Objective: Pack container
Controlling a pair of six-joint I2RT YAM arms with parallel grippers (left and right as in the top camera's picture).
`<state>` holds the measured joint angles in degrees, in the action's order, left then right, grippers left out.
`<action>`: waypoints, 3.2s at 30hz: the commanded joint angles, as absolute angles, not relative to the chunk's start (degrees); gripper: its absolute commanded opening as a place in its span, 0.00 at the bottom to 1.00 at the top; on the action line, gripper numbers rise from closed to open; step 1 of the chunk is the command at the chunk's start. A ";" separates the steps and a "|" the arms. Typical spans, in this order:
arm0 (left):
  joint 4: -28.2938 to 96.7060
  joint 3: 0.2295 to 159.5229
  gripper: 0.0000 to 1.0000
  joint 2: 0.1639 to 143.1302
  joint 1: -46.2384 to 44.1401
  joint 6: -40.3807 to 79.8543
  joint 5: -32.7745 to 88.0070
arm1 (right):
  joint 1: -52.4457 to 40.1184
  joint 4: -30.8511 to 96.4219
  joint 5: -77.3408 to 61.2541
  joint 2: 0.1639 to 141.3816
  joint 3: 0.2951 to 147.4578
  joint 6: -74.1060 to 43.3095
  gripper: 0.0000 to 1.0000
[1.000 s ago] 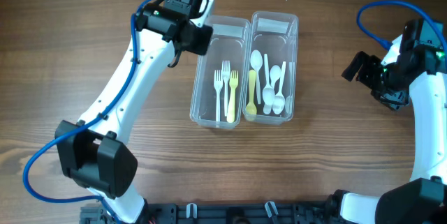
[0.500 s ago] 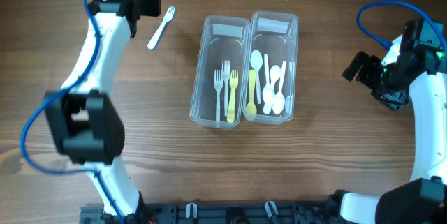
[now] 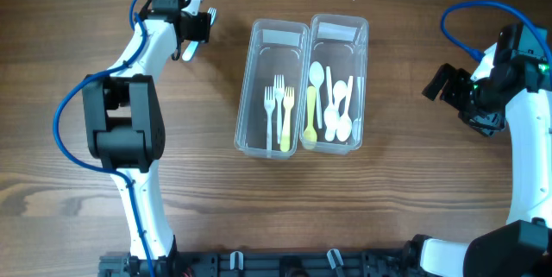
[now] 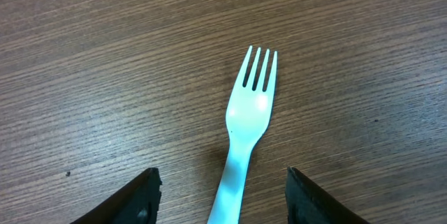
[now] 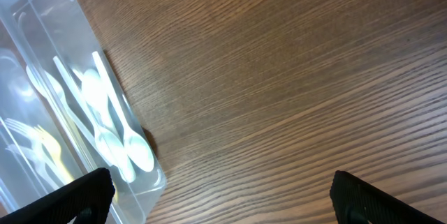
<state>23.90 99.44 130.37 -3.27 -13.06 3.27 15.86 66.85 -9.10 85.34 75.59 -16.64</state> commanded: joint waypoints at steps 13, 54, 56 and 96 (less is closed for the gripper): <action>25.50 99.33 0.53 134.61 -3.25 -14.83 6.22 | 15.84 67.00 -8.34 85.93 75.64 -16.51 1.00; 64.40 99.35 0.04 121.82 -6.02 -5.63 6.20 | 15.81 67.90 -8.36 85.93 75.64 -15.16 1.00; 64.90 99.35 0.04 117.01 -7.51 -5.06 6.42 | 15.84 67.94 -8.36 85.93 75.64 -15.16 1.00; 69.82 99.35 1.00 98.96 -22.09 9.47 5.50 | 15.64 59.40 -17.80 85.95 75.64 -15.03 0.78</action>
<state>67.31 99.31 104.73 -25.45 9.34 5.89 15.86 61.34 -13.17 85.34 75.57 -15.44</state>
